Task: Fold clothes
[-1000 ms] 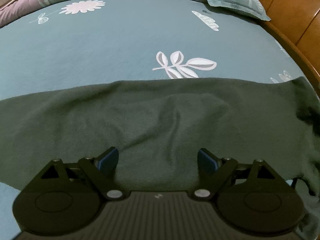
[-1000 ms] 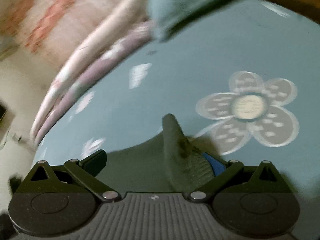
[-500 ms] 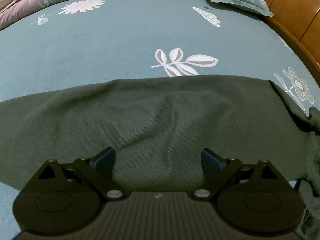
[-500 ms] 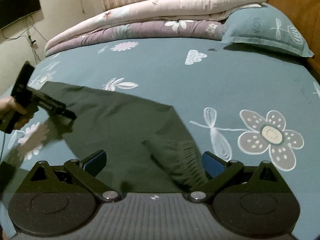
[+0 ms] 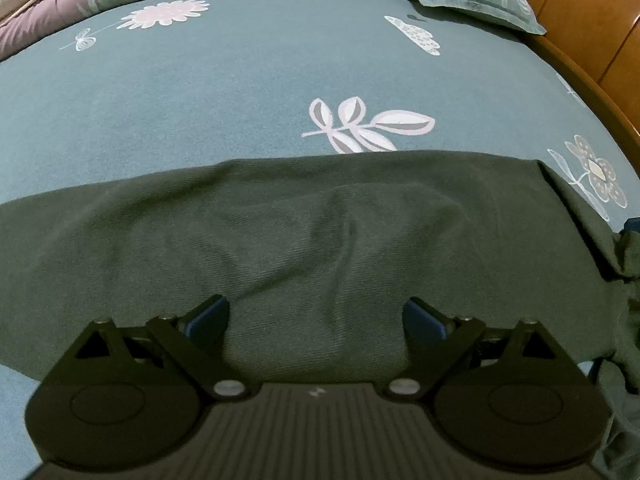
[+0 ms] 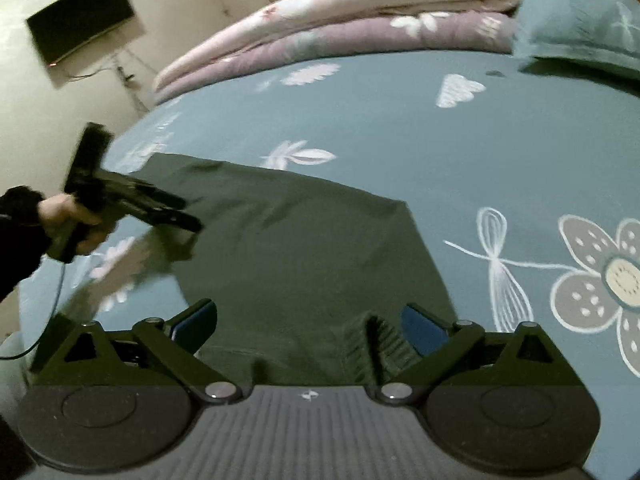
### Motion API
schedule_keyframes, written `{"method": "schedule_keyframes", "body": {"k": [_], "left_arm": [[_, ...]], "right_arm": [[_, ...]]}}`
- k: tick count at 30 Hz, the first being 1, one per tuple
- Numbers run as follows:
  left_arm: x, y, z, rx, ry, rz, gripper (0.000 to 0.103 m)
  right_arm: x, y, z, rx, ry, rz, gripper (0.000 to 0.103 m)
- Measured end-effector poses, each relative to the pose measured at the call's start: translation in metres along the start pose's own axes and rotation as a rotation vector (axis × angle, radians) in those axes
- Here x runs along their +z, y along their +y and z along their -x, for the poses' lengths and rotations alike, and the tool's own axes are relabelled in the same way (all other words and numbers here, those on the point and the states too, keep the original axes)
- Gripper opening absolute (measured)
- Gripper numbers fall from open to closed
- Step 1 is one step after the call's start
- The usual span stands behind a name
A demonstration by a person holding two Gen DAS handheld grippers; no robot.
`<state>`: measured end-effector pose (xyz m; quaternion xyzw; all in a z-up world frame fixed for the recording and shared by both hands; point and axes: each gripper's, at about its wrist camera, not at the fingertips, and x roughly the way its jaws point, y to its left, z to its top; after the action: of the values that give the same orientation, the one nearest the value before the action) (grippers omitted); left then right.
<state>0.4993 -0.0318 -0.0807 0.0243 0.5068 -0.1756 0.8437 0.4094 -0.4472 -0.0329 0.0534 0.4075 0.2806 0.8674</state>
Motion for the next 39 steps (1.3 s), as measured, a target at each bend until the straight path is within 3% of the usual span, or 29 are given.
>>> {"method": "schedule_keyframes", "body": {"k": [8, 10, 13, 18, 20, 21, 22, 26, 27, 29, 30, 31, 35, 39], "left_arm": [[-0.002, -0.001, 0.000, 0.002, -0.003, -0.015, 0.096], [-0.001, -0.001, 0.000, 0.000, -0.002, -0.015, 0.096], [-0.001, -0.002, -0.001, 0.001, 0.000, -0.015, 0.097], [-0.002, -0.003, -0.001, 0.006, -0.002, -0.017, 0.097], [-0.002, -0.003, -0.001, 0.006, -0.001, -0.020, 0.097], [-0.002, -0.003, -0.001, 0.005, 0.001, -0.019, 0.097], [-0.001, -0.003, 0.000, 0.006, 0.003, -0.015, 0.097], [0.002, -0.001, 0.001, 0.002, 0.006, 0.019, 0.097], [0.002, 0.000, 0.001, -0.002, 0.005, 0.032, 0.097], [0.003, 0.000, 0.002, -0.009, 0.005, 0.055, 0.097], [0.004, 0.000, 0.003, -0.015, 0.006, 0.062, 0.097], [0.004, 0.000, 0.004, -0.022, 0.006, 0.066, 0.097], [0.002, -0.003, 0.006, -0.043, 0.010, 0.052, 0.097], [0.001, -0.008, 0.005, -0.039, 0.017, 0.023, 0.097]], "right_arm": [[-0.006, -0.002, -0.019, -0.157, 0.166, 0.152, 0.054], [-0.006, -0.001, -0.013, -0.160, 0.173, 0.193, 0.052], [-0.002, -0.019, -0.009, -0.143, 0.172, 0.133, 0.060], [-0.006, -0.042, -0.014, -0.070, 0.170, 0.028, 0.061], [-0.006, -0.036, -0.009, -0.080, 0.157, 0.041, 0.046], [-0.006, -0.033, -0.005, -0.088, 0.149, 0.050, 0.027], [-0.007, -0.029, -0.002, -0.097, 0.139, 0.059, 0.024], [0.001, -0.029, 0.020, -0.285, 0.029, 0.057, 0.024], [0.004, -0.031, 0.026, -0.386, -0.012, 0.050, 0.024], [0.010, -0.038, 0.031, -0.575, -0.055, 0.025, 0.042], [0.012, -0.042, 0.031, -0.664, -0.059, 0.007, 0.056], [0.014, -0.047, 0.031, -0.748, -0.063, -0.011, 0.056], [0.010, -0.056, 0.041, -0.701, -0.097, -0.099, 0.056], [0.003, -0.060, 0.039, -0.680, -0.075, -0.137, 0.056]]}}
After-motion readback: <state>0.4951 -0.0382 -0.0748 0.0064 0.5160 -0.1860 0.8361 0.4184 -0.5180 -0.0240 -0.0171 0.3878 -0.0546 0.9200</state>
